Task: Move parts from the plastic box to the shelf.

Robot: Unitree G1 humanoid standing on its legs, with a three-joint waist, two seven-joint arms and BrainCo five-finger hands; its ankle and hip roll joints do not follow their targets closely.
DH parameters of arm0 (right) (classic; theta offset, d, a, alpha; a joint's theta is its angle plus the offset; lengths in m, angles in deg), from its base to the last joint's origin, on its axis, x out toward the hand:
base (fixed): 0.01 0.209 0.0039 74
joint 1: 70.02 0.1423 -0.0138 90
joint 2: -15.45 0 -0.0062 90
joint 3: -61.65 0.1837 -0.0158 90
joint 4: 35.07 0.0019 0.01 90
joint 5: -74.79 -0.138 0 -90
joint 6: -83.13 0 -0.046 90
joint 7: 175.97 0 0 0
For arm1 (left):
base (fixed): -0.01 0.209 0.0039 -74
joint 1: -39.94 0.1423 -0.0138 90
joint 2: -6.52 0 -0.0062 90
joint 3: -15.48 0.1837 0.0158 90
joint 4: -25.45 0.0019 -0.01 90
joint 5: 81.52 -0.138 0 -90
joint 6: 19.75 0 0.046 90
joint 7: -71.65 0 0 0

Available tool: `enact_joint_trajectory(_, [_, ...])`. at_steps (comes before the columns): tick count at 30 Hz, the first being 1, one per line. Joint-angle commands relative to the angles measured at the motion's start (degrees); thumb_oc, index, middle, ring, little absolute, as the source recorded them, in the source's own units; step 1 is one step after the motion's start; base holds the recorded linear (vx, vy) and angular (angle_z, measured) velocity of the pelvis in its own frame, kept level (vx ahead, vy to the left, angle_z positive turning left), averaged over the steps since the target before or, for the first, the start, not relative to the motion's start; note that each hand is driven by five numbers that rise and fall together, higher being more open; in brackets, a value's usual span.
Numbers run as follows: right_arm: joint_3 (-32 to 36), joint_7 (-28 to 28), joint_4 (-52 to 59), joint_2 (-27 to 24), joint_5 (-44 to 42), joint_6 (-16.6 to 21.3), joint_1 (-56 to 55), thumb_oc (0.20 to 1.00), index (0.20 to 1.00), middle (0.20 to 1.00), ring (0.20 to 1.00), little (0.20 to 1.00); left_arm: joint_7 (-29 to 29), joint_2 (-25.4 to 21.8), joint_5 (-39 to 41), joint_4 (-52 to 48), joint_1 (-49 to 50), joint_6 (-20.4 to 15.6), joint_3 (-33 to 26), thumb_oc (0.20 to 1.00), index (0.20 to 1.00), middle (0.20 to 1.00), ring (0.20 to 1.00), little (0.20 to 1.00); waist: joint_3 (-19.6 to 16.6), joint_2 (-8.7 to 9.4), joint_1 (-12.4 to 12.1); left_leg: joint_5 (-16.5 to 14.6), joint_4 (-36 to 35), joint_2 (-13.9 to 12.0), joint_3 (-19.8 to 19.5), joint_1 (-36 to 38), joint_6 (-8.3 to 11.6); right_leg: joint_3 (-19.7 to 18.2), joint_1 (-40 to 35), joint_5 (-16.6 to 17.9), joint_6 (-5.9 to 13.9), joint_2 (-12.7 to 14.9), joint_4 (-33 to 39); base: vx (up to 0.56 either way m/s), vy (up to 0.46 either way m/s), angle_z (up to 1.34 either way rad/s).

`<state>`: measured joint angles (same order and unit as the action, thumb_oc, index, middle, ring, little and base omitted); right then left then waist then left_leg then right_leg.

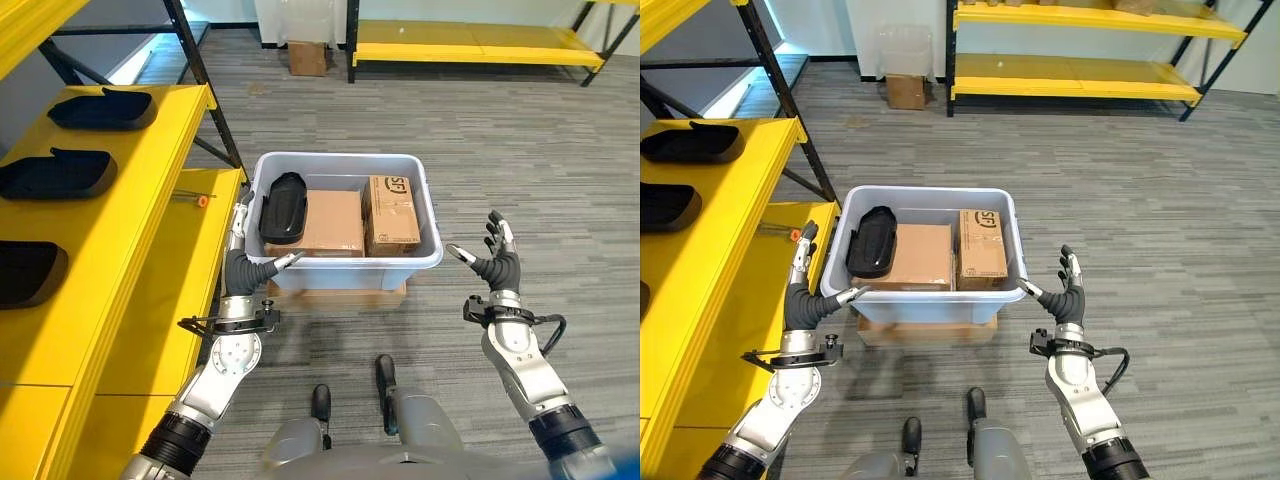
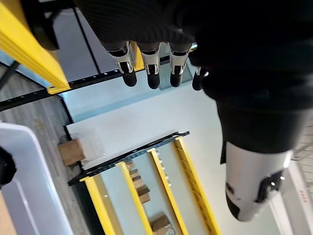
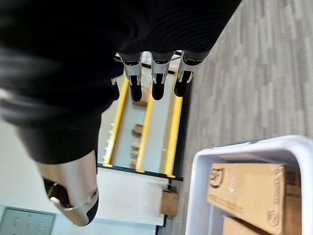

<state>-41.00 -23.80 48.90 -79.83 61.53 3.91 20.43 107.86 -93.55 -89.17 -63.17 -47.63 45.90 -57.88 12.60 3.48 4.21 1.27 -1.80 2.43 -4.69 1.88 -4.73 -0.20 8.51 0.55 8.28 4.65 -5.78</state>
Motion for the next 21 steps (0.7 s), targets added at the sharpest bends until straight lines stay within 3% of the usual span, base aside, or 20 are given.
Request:
enact_joint_trajectory(1, [1.8, -1.0, 4.4, -1.7, 0.9, 2.6, 2.5, 1.000, 1.000, 1.000, 1.000, 1.000, 0.7, -0.2, -2.3, -3.4, -0.4, -2.8, -0.3, 1.000, 1.000, 1.000, 1.000, 1.000, -2.1, -1.36, 0.7, -8.5, -3.2, 1.4, 2.4, 7.3, 1.20, 2.2, 1.6, 4.9, -0.63, -3.9, 0.3, 0.11, -0.105, 0.35])
enact_joint_trajectory(9, [-0.7, -2.2, 4.4, -2.6, 1.8, 1.9, 2.4, 1.000, 1.000, 1.000, 1.000, 1.000, 1.4, 0.0, -1.8, -3.9, 0.4, -2.7, -0.5, 1.000, 1.000, 1.000, 1.000, 1.000, -2.9, -1.74, 0.4, -7.6, -3.2, 1.4, 5.8, 6.6, 1.15, 1.8, -6.0, 1.5, -2.86, -5.8, 4.5, 0.15, -0.088, -0.06])
enact_joint_trajectory(14, [-1.2, -4.6, 4.0, -3.6, 4.8, 3.6, 2.9, 1.000, 1.000, 1.000, 1.000, 1.000, 0.0, -0.5, -0.3, -4.5, 0.2, -3.4, -0.8, 1.000, 1.000, 1.000, 1.000, 1.000, -2.2, -2.07, 0.2, -6.5, -3.2, 0.3, 8.1, 5.5, 1.65, 2.4, -7.7, 0.0, -3.77, -6.3, 4.9, 0.10, -0.098, -0.02])
enact_joint_trajectory(17, [-1.2, -7.4, 5.1, -4.6, 9.2, 5.1, 3.1, 1.000, 1.000, 1.000, 1.000, 1.000, 0.1, -0.4, 1.4, -4.7, -0.2, -3.7, -1.0, 1.000, 1.000, 1.000, 1.000, 1.000, -1.6, -2.31, 0.4, -6.2, -2.5, -0.2, 9.0, 5.2, 1.86, 2.5, -8.3, -0.5, -4.09, -6.3, 4.7, 0.12, -0.131, 0.05])
enact_joint_trajectory(21, [1.1, -7.2, 6.4, -6.4, 7.2, 5.3, 2.4, 1.000, 1.000, 1.000, 1.000, 1.000, -1.9, -0.4, 6.0, -5.6, -0.9, -3.9, -2.3, 1.000, 1.000, 1.000, 1.000, 1.000, -1.0, -2.49, 1.1, -8.1, 2.5, -0.9, 12.2, 4.3, 2.65, 4.6, -9.4, -1.3, -4.35, -4.7, 4.4, 0.12, -0.139, 0.06])
